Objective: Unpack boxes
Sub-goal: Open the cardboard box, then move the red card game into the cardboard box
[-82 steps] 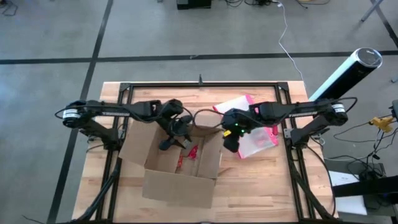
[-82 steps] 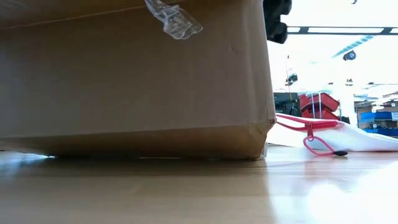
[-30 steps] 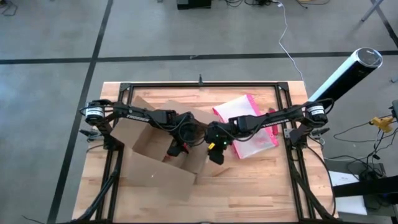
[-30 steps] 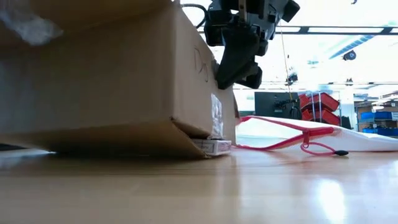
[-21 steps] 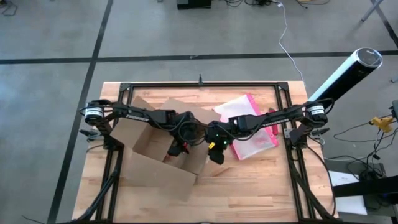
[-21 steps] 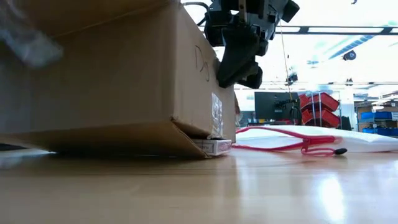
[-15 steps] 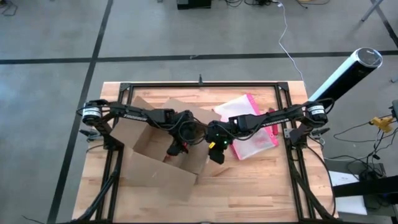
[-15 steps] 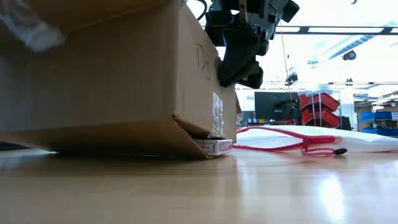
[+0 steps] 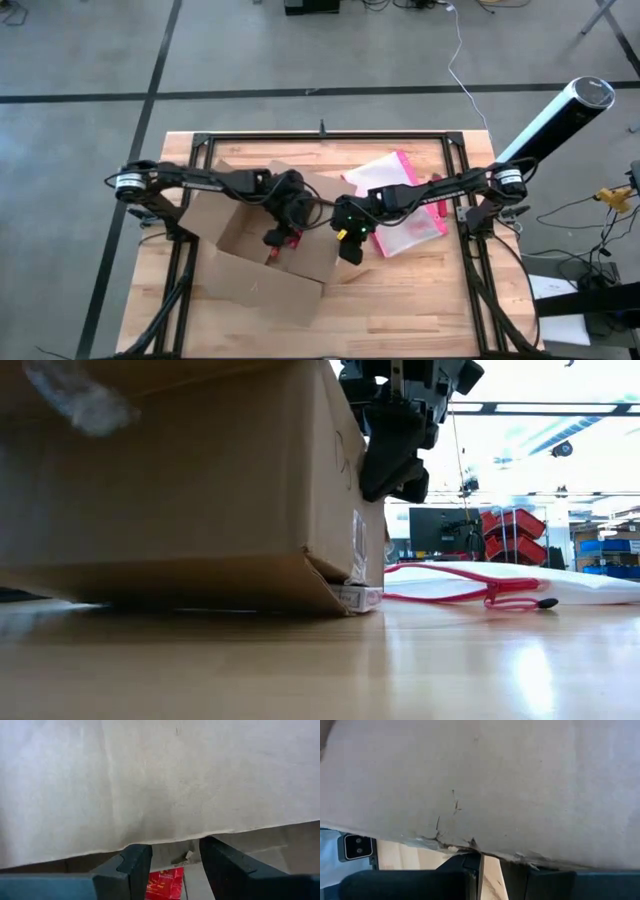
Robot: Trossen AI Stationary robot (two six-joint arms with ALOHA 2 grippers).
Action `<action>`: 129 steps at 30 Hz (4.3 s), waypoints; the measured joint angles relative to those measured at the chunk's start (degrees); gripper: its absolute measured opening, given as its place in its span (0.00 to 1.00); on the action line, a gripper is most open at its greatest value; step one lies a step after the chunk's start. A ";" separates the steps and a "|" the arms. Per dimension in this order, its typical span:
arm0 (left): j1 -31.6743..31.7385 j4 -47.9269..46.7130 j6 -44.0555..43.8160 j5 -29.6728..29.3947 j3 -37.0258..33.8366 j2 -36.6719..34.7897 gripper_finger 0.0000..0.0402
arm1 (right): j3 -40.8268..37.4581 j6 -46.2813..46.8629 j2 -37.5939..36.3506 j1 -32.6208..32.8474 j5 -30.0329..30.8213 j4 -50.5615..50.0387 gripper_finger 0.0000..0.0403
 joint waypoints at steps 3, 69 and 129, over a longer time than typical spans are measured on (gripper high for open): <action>0.00 0.33 0.15 -0.08 0.00 -1.18 0.39 | 0.00 0.06 0.02 -0.22 0.02 0.08 0.10; 1.09 19.79 -2.97 -3.14 0.19 -4.63 0.39 | 7.78 2.57 -11.55 -8.13 13.33 0.89 0.13; 8.83 -15.10 -4.55 -6.62 -14.48 -26.31 0.39 | -9.74 10.28 -11.68 -7.67 13.12 5.98 0.14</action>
